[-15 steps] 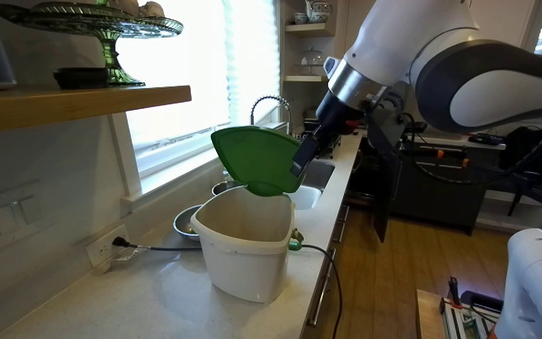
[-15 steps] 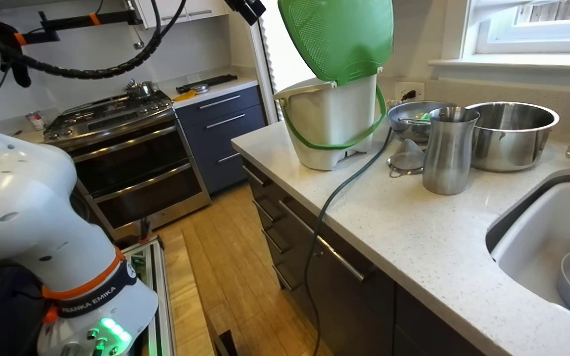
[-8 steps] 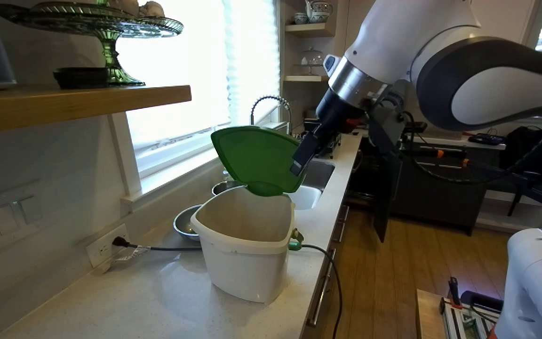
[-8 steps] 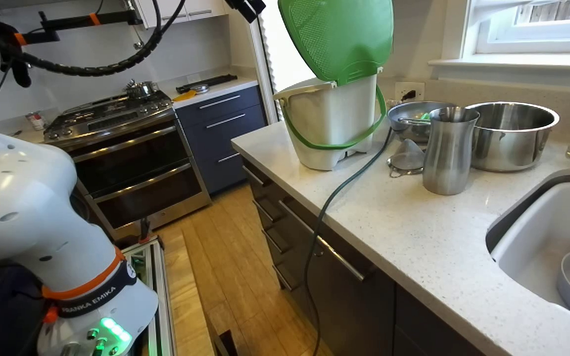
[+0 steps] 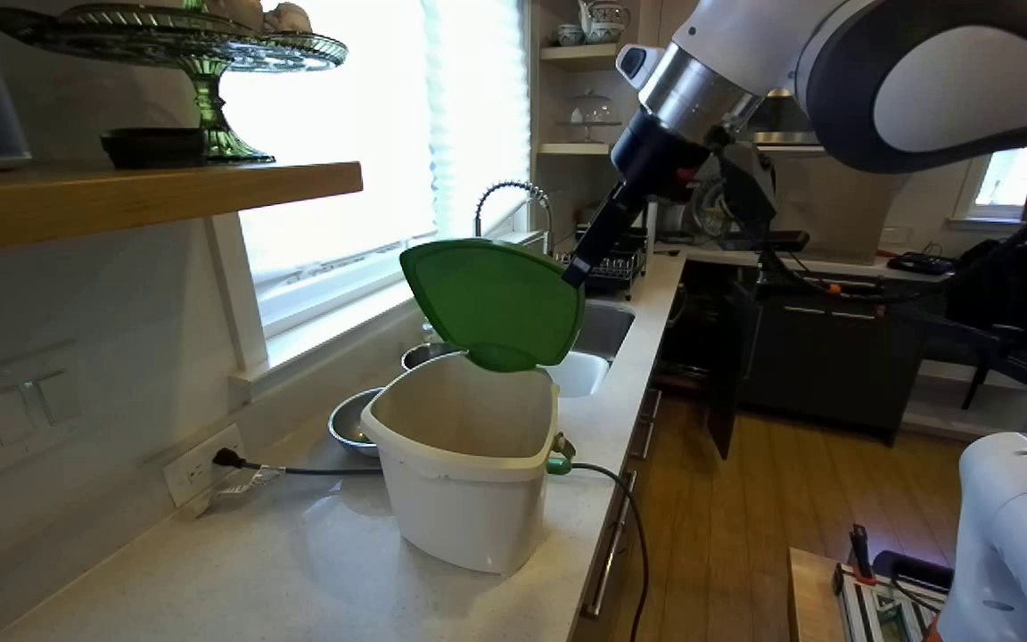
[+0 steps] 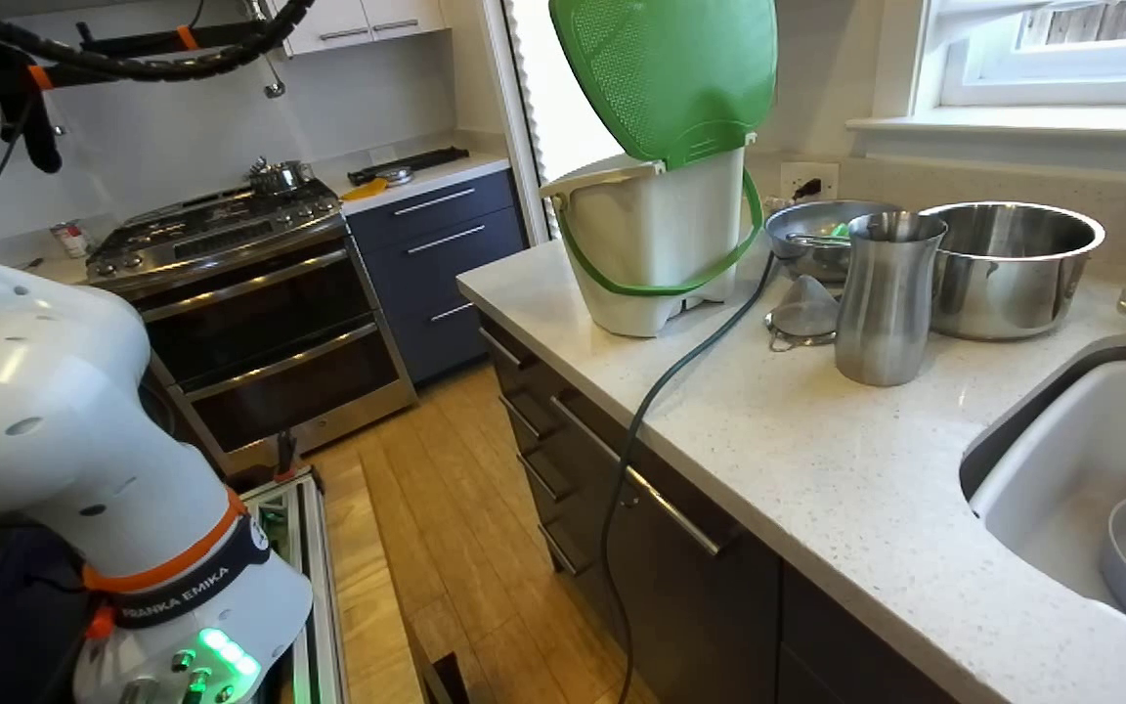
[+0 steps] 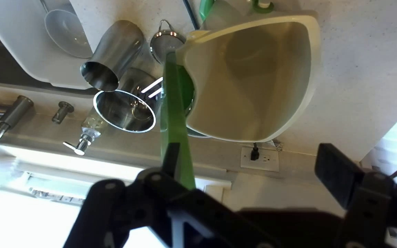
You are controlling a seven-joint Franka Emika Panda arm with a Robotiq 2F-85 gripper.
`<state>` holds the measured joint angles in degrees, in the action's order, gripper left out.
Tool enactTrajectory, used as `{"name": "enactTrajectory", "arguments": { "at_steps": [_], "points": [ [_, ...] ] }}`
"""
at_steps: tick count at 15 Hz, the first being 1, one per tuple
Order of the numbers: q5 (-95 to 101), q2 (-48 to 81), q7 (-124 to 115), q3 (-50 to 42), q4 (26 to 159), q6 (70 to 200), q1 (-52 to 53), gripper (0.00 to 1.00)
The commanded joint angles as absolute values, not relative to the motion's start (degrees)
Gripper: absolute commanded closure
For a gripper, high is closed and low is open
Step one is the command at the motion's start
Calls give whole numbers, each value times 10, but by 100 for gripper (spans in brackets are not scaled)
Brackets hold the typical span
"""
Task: Close the bin
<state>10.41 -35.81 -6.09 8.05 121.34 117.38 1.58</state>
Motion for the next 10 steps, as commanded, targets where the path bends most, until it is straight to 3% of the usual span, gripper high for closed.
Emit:
{"name": "enactTrajectory", "arguments": {
  "at_steps": [1,10],
  "points": [
    [115,-347,-26,67,1191,1160,14,0],
    [63,-311,4,21,1181,1202,21,0]
  ]
}}
